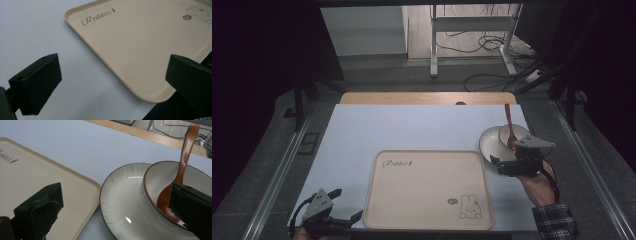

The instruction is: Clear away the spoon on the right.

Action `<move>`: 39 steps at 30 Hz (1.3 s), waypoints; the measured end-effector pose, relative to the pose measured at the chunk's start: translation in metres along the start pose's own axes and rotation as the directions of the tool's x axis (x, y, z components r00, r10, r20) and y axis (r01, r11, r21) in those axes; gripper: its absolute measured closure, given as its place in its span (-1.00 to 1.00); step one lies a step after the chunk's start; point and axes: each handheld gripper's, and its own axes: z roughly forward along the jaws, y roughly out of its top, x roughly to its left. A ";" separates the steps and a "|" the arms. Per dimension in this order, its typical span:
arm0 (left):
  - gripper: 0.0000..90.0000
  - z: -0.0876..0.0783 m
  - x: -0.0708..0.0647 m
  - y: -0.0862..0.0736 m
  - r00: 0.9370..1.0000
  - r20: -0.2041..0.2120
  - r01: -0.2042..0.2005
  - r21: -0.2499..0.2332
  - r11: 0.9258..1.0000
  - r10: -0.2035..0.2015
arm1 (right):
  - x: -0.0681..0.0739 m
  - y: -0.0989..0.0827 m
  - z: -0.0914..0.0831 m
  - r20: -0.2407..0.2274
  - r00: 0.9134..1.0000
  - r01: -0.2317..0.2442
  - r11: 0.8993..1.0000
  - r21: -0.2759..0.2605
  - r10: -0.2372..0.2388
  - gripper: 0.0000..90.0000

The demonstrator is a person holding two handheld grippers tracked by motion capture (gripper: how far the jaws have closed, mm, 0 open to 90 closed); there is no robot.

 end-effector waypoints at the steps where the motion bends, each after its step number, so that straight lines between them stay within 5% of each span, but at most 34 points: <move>1: -1.00 0.000 0.000 0.000 1.000 0.000 0.000 0.000 1.000 0.000 | -0.001 0.001 0.001 0.006 1.000 -0.001 1.000 0.003 0.001 -1.00; 10: -1.00 0.000 0.000 0.000 1.000 0.000 0.001 0.003 1.000 -0.001 | -0.010 0.014 0.011 0.049 0.999 0.005 1.000 0.026 -0.006 -1.00; 20: -1.00 0.000 0.000 0.000 1.000 0.001 0.001 0.003 1.000 -0.001 | -0.026 0.026 0.022 0.069 0.996 -0.054 0.997 0.055 0.050 -1.00; 39: -1.00 0.001 0.000 0.000 1.000 0.005 -0.003 0.008 1.000 0.003 | -0.055 0.050 0.041 0.112 0.992 -0.066 0.991 0.114 0.053 -0.51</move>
